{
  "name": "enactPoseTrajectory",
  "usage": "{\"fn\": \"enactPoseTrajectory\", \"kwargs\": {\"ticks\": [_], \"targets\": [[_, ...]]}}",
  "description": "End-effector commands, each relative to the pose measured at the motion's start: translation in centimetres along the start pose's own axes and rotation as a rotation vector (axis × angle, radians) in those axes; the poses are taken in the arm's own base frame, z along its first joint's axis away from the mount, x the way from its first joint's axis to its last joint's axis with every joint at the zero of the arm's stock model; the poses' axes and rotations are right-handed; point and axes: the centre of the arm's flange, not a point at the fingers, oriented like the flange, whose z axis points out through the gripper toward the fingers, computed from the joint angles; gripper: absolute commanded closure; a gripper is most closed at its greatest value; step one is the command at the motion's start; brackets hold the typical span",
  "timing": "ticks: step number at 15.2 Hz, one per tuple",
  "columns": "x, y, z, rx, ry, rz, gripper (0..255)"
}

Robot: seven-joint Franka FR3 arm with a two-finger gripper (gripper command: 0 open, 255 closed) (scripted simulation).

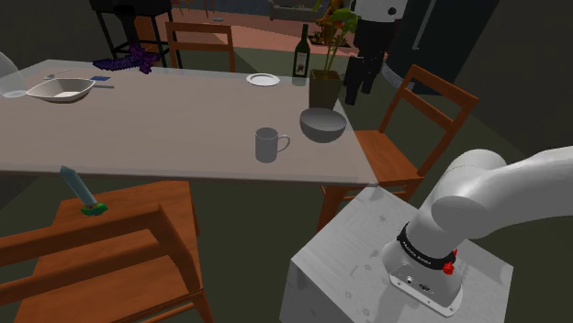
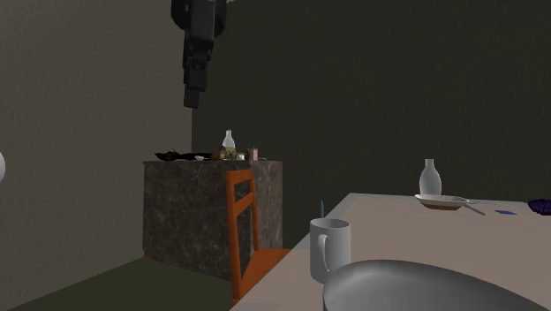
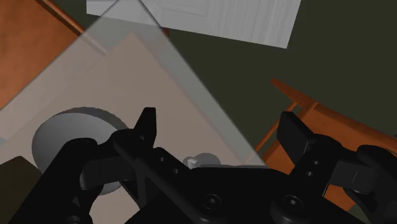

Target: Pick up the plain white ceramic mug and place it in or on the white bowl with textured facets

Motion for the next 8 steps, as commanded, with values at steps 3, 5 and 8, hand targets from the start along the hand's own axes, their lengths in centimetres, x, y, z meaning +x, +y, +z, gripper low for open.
{"fn": "enactPoseTrajectory", "kwargs": {"ticks": [3,5,8], "targets": [[2.0,-0.4,1.6,-0.001,0.009,-0.012,0],[3.9,-0.8,3.1,-0.003,0.019,-0.024,0],[6.9,-1.4,5.4,-0.005,0.033,-0.043,0]]}}
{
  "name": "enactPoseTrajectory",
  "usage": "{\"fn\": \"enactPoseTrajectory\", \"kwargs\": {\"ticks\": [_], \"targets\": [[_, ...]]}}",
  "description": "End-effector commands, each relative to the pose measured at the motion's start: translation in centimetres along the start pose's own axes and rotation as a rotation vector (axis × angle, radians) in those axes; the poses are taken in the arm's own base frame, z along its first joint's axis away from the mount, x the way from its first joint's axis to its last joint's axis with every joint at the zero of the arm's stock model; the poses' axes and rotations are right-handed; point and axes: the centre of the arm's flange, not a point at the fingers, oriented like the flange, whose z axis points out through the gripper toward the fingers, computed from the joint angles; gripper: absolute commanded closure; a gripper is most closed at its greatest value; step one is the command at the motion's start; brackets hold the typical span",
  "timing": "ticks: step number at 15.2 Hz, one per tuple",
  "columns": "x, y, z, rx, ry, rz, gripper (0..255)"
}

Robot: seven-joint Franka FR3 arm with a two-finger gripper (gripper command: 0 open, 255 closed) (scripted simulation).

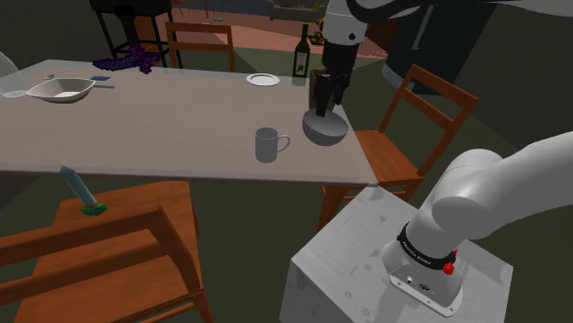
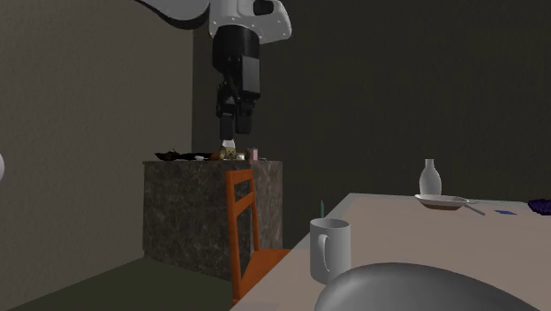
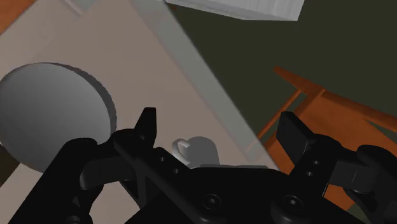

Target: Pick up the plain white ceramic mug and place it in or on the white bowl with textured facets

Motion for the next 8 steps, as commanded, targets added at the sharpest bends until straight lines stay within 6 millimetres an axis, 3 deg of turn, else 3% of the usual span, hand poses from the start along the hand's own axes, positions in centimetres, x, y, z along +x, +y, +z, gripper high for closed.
{"fn": "enactPoseTrajectory", "kwargs": {"ticks": [1,8], "targets": [[1.7,-0.2,1.6,-0.002,0.012,-0.013,0],[8.7,-1.6,6.9,-0.007,0.045,-0.055,0]]}}
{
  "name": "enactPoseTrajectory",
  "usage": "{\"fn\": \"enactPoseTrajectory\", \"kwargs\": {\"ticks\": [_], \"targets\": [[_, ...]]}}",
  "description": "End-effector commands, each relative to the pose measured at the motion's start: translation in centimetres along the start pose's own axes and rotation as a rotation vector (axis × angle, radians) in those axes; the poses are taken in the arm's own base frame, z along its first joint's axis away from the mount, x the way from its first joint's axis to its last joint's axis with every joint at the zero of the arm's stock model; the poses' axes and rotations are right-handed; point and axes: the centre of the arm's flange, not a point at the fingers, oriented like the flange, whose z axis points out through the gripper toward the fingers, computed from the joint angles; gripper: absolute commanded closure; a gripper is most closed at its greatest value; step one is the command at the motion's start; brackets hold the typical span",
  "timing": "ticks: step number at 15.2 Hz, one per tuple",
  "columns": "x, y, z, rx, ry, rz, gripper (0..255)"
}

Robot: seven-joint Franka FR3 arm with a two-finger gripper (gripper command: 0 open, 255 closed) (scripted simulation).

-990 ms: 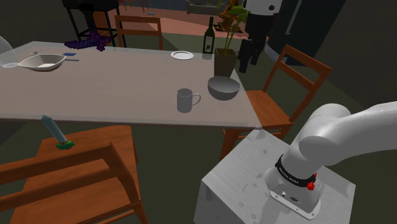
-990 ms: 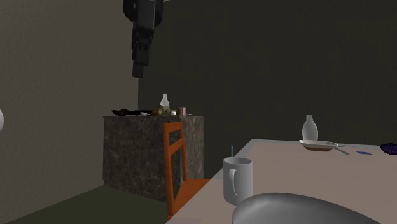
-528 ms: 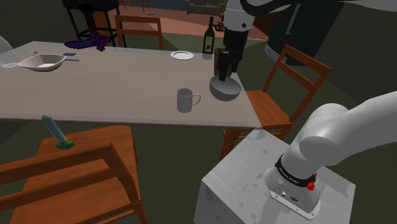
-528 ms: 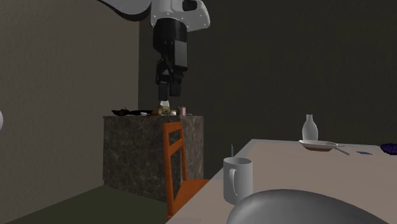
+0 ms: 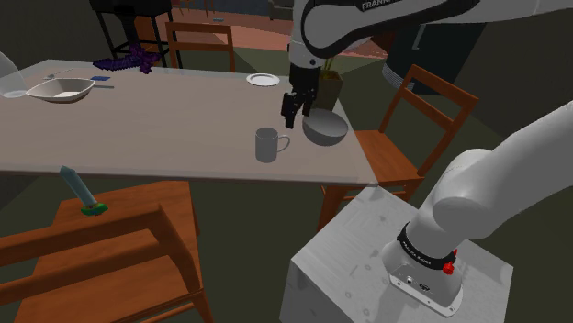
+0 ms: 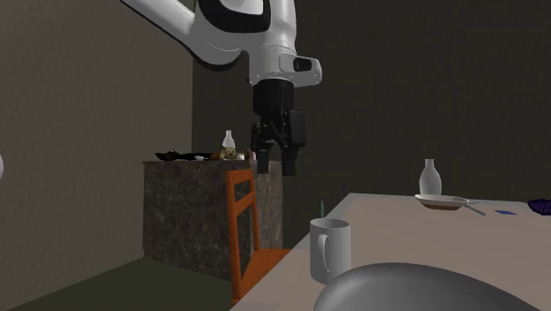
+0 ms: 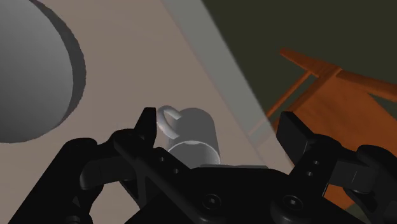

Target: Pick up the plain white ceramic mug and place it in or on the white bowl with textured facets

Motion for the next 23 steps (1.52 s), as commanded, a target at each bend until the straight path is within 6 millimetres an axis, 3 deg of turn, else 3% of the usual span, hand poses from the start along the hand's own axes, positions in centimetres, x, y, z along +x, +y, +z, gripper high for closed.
{"fn": "enactPoseTrajectory", "kwargs": {"ticks": [1,10,17,23], "targets": [[2.0,-0.4,1.7,-0.001,0.012,-0.013,0],[10.5,-2.3,8.1,-0.007,0.052,-0.064,0],[10.6,-2.2,11.8,-0.007,0.052,-0.064,0],[10.7,-2.2,12.1,-0.007,0.052,-0.064,0]]}}
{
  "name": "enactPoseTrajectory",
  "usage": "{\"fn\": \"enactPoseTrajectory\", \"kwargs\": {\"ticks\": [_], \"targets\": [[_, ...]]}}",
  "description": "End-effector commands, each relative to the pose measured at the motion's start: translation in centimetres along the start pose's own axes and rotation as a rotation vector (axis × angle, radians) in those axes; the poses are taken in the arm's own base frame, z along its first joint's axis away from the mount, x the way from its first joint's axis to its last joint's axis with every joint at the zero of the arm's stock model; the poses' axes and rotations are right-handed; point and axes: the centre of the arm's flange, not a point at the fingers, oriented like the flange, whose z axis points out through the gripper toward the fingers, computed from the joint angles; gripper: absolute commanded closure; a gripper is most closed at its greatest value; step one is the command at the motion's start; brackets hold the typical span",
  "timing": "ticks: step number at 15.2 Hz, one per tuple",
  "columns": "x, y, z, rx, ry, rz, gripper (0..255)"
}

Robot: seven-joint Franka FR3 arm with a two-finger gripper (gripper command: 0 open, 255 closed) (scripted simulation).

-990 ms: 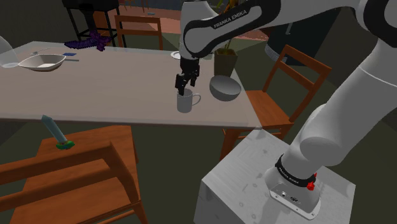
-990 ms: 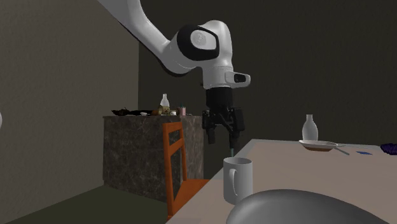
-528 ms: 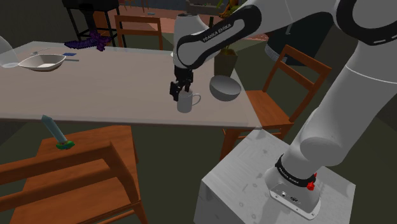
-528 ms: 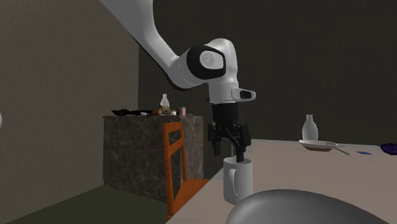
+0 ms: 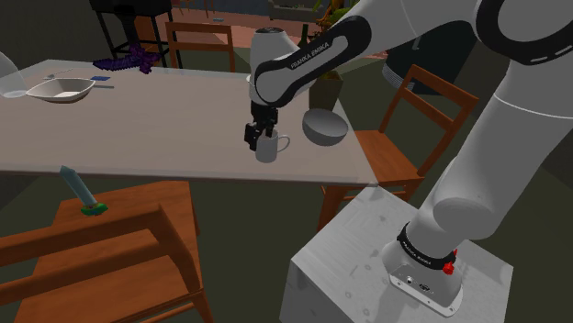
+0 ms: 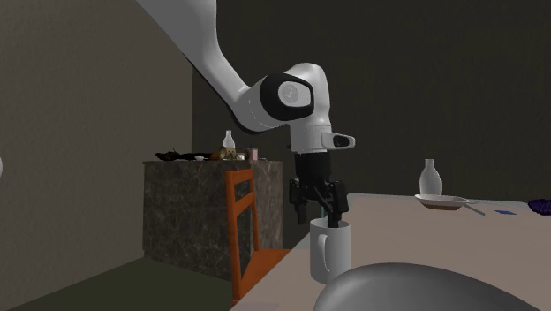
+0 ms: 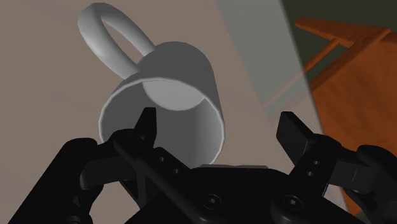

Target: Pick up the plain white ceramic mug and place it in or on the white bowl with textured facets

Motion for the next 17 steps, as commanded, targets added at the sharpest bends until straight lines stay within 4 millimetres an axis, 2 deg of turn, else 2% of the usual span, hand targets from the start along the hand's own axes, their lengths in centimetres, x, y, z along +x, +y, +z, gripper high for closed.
{"fn": "enactPoseTrajectory", "kwargs": {"ticks": [1,2,3,12,17], "targets": [[0.0,0.0,0.0,0.000,0.000,0.000,0],[0.0,0.0,0.0,0.000,0.000,0.000,0],[0.0,0.0,0.0,0.000,0.000,0.000,255],[0.0,0.0,0.0,0.000,0.000,0.000,255],[0.2,0.0,-2.6,0.000,0.000,0.000,255]]}}
